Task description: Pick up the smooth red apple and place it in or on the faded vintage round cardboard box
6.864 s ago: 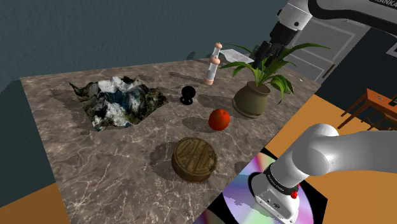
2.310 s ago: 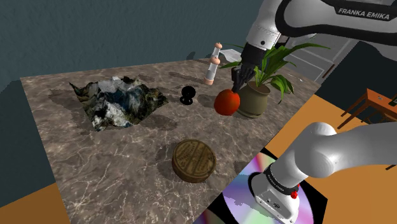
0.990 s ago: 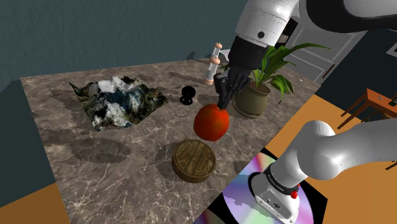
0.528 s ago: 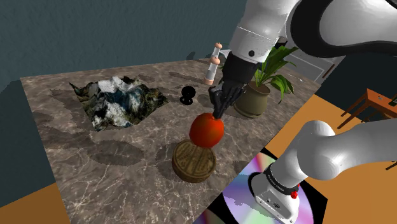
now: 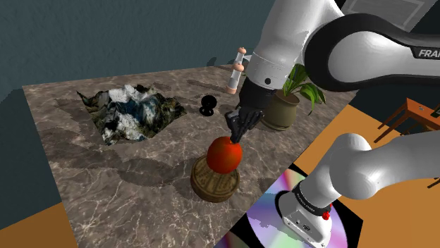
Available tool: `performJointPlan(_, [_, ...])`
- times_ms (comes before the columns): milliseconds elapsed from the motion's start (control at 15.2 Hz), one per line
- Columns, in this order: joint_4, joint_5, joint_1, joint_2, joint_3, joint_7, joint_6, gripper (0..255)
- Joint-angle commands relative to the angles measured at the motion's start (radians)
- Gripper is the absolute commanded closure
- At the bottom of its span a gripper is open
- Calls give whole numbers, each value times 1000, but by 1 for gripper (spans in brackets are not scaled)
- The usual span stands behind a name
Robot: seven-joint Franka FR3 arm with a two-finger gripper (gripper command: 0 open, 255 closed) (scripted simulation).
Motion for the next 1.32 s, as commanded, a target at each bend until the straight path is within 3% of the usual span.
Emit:
performJointPlan(0, [-24, 5, 2, 1, 5, -4, 24, 255])
performJointPlan(462, [-96, 26, 8, 21, 28, -16, 117, 255])
performJointPlan(924, [-96, 26, 8, 21, 28, -16, 117, 255])
performJointPlan(990, [-96, 26, 8, 21, 28, -16, 117, 0])
performJointPlan(1254, [-96, 26, 8, 21, 28, -16, 117, 0])
